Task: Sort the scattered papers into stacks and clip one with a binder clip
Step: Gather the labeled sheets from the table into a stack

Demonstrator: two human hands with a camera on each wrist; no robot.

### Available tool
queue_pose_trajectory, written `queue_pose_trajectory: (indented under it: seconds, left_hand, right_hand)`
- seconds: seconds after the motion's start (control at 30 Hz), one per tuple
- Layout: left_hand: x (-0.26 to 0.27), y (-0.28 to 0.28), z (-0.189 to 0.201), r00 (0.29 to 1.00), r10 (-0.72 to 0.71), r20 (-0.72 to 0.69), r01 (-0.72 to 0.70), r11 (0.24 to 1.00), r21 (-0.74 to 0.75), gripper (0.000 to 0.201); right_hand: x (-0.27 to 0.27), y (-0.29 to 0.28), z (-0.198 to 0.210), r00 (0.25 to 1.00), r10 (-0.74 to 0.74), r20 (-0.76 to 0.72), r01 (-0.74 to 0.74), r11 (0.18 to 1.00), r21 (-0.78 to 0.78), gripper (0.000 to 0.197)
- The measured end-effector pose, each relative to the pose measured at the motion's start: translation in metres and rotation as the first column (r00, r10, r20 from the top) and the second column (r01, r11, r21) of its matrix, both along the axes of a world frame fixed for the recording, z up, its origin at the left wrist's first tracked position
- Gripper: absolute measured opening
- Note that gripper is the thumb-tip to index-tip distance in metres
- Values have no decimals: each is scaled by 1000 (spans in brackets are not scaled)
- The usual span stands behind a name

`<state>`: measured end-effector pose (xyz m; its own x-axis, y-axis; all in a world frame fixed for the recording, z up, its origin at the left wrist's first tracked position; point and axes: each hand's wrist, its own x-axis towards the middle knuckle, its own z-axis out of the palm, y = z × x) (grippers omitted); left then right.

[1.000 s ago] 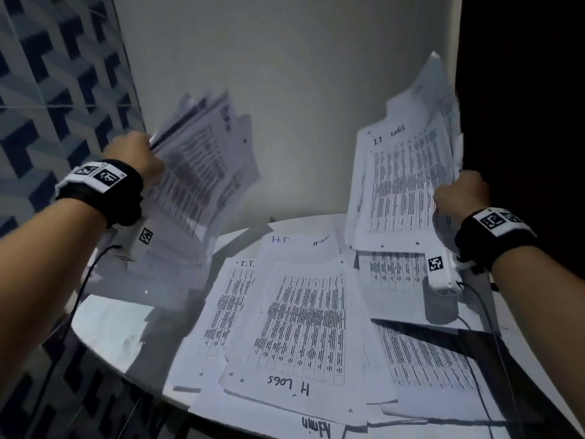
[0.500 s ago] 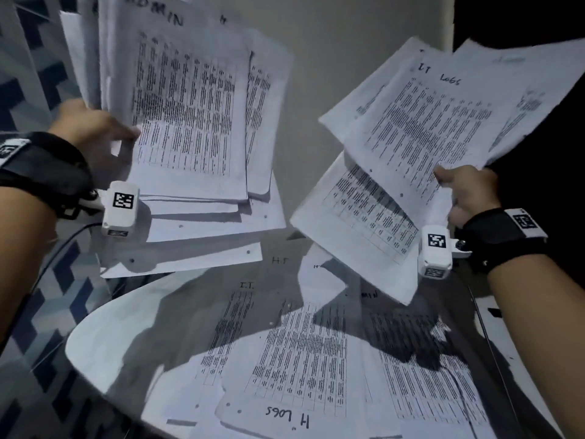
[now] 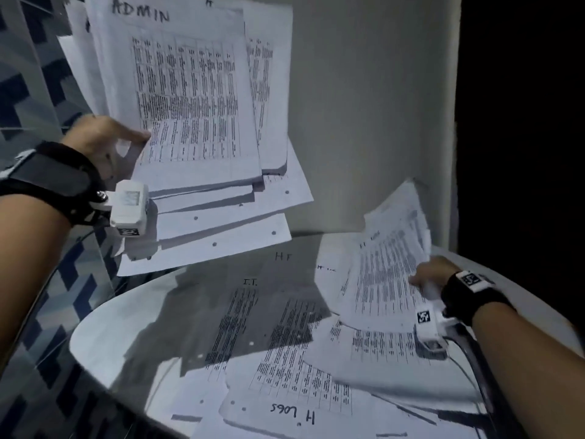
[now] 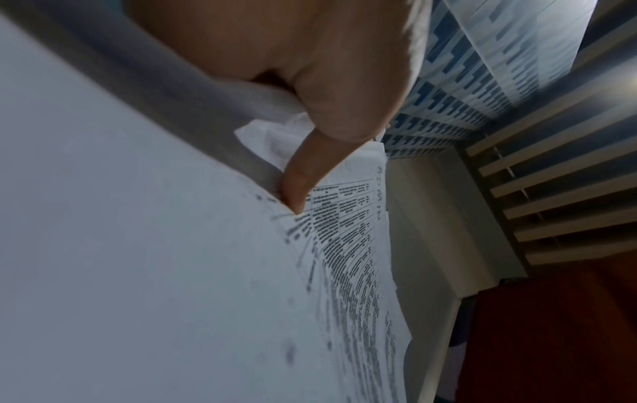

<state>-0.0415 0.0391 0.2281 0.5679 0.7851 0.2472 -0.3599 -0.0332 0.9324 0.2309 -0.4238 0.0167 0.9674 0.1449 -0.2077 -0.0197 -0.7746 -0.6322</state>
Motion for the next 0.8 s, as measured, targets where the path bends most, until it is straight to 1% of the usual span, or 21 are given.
queue_pose_trajectory:
  seconds: [0.03, 0.07, 0.13, 0.17, 0.2, 0.23, 0.27, 0.3, 0.33, 0.37, 0.4, 0.43, 0.5, 0.53, 0.57, 0.6, 0.67, 0.7, 0.73, 0.8]
  left_hand:
    - [5, -10, -7, 1000, -25, -7, 24, 999, -48, 17]
    - [12, -15, -10, 998, -63, -11, 62, 993, -104, 15]
    - [19, -27, -23, 993, -115, -41, 111, 990, -83, 32]
    - [24, -37, -29, 985, -165, -57, 161, 984, -70, 40]
    - [30, -42, -37, 980, -180, -82, 174, 982, -75, 43]
    - [32, -54, -44, 967, -212, -143, 202, 976, -82, 41]
    - [35, -64, -52, 948, -254, -193, 241, 967, -87, 41]
    - [42, -69, -62, 923, -295, -245, 279, 955, -101, 48]
    - [52, -77, -72, 896, -320, -307, 302, 947, -109, 56]
    - [60, -82, -80, 871, -350, -345, 329, 937, -121, 58]
    - [69, -83, -89, 861, -369, -351, 338, 929, -149, 55]
    - [79, -84, -98, 848, -385, -363, 345, 922, -173, 52]
    - [96, -88, -116, 798, -437, -416, 393, 899, -191, 74]
    - [105, -90, -126, 770, -454, -448, 421, 889, -179, 84]
    - [104, -106, -129, 742, -468, -479, 452, 878, -158, 83]
    - [106, -117, -133, 727, -467, -504, 466, 874, -138, 73]
    - [112, -138, -143, 744, -407, -530, 433, 898, -82, 45]
    - [115, -147, -149, 749, -366, -552, 408, 912, -51, 35]
    - [119, -154, -154, 750, -333, -572, 386, 922, -31, 30]
    - [125, -165, -160, 738, -307, -601, 368, 930, -23, 24]
  right_hand:
    - [-7, 0, -3, 999, -25, 30, 25, 1000, 10, 23]
    - [-11, 1, -6, 999, -37, 13, 37, 999, -4, 27]
    - [-18, 0, -7, 1000, -9, 6, 9, 998, -56, 34]
    - [-23, -1, -10, 1000, -20, 15, 20, 1000, -1, 35]
    - [-22, -2, -13, 998, -40, -56, 42, 998, 46, 34]
    - [-19, -4, -16, 997, 6, -75, 2, 995, 100, 41]
    - [-16, -5, -21, 995, 26, -100, -6, 981, 195, 58]
    - [-17, -4, -22, 991, 40, -130, 10, 933, 359, 67]
    - [-18, -3, -23, 990, 67, -128, 3, 877, 481, 61]
    - [-24, -1, -21, 987, 100, -128, -11, 827, 562, 48]
    - [-26, 2, -20, 985, 121, -124, -18, 783, 621, 39]
    - [-28, 5, -18, 986, 139, -96, -38, 736, 676, 35]
    - [-29, 7, -13, 984, 167, -69, -59, 657, 752, 33]
    - [-30, 9, -10, 980, 180, -82, -49, 622, 781, 32]
    - [-34, 11, -6, 973, 208, -95, -48, 595, 802, 31]
    - [-38, 14, -4, 969, 221, -111, -36, 569, 822, 30]
    - [-42, 21, -3, 952, 273, -143, -3, 471, 882, 34]
    - [-44, 23, -3, 938, 311, -156, 8, 431, 902, 38]
    - [-46, 26, -1, 921, 354, -161, 6, 401, 916, 39]
    - [-56, 29, 5, 901, 406, -151, -1, 350, 937, 23]
